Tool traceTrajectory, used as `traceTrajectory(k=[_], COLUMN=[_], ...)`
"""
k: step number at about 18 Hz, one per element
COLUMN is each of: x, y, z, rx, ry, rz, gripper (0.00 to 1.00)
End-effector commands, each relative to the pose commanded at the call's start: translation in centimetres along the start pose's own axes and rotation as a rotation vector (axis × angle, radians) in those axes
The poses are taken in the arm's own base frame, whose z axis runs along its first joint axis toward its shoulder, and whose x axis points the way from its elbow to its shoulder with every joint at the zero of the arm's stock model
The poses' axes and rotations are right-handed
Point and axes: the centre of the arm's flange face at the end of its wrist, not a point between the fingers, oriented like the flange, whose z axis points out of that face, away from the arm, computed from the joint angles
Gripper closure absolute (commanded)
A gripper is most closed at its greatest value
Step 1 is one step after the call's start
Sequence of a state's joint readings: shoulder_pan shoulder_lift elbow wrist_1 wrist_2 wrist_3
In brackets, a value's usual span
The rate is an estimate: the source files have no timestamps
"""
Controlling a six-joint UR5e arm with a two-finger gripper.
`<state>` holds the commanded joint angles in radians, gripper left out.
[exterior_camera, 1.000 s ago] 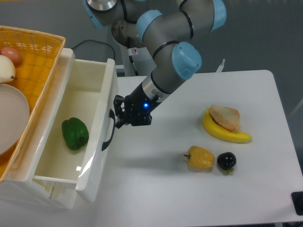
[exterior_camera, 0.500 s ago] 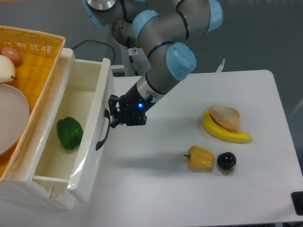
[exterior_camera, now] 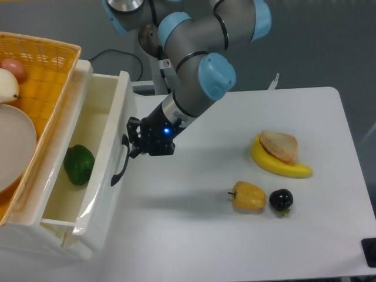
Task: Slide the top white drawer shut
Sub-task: 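Push the drawer front with the gripper into the cabinet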
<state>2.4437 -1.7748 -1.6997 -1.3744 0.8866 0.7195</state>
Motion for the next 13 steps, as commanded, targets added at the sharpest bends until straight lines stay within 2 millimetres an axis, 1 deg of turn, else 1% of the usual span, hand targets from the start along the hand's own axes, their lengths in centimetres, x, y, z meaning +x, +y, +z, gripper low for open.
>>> traceTrajectory(k=[4, 9, 11, 13], x=[0.7, 1.0, 1.6, 1.7], y=[-0.2, -0.3, -0.6, -0.9], z=[0.7, 0.9, 1.5, 1.6], rx=[-0.010, -0.011, -0.012, -0.005], ry=[0.006, 0.007, 0.006, -0.001], rz=[-0.001, -0.004, 0.010, -0.002], gripper=[0.93, 0.93, 0.93, 0.93])
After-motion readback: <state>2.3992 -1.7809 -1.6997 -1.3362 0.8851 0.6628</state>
